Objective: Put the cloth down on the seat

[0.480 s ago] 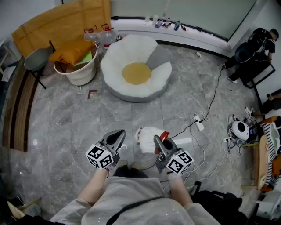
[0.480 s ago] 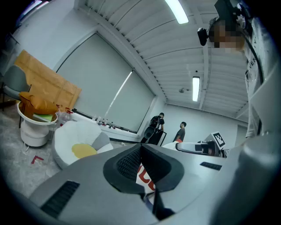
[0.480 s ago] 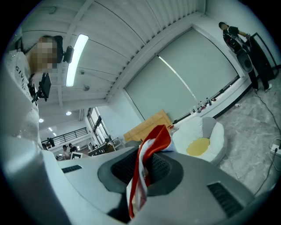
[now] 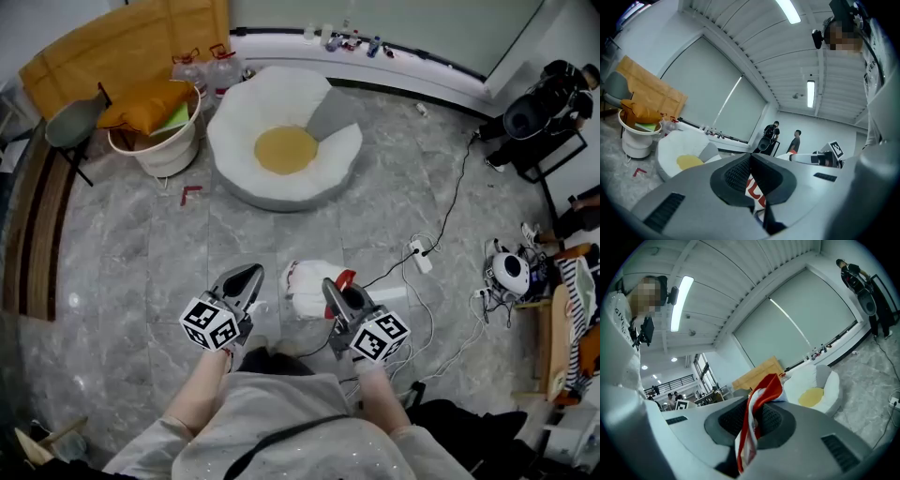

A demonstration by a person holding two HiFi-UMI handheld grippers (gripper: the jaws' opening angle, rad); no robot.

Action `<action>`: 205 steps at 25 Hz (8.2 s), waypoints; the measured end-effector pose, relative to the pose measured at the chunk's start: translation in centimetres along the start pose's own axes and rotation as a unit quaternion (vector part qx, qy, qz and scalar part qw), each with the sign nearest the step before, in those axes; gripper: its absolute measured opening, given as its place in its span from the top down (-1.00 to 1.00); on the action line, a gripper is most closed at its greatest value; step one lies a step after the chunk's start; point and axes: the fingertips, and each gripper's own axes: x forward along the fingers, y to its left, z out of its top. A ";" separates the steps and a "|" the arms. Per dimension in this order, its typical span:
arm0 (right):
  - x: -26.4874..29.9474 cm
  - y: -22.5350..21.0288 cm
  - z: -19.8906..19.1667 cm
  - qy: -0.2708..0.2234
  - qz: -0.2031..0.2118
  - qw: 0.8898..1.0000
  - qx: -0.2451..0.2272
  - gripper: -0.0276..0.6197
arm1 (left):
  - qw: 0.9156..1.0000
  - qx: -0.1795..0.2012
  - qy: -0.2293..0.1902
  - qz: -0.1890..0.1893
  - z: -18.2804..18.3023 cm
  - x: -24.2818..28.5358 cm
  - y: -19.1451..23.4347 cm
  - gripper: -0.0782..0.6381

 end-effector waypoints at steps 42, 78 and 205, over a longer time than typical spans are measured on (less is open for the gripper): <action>15.0 -15.5 12.4 -0.047 0.002 0.998 0.031 0.75 | 1.000 0.007 0.020 -0.007 6.3 21.0 14.7 0.74; 35.6 -29.5 23.1 -0.048 0.077 0.992 0.086 0.75 | 0.999 0.001 -0.005 0.042 14.7 38.0 33.2 0.74; 83.4 -80.1 -4.4 0.102 -0.045 0.982 0.150 0.75 | 0.980 -0.126 0.138 0.061 -14.1 72.9 85.2 0.74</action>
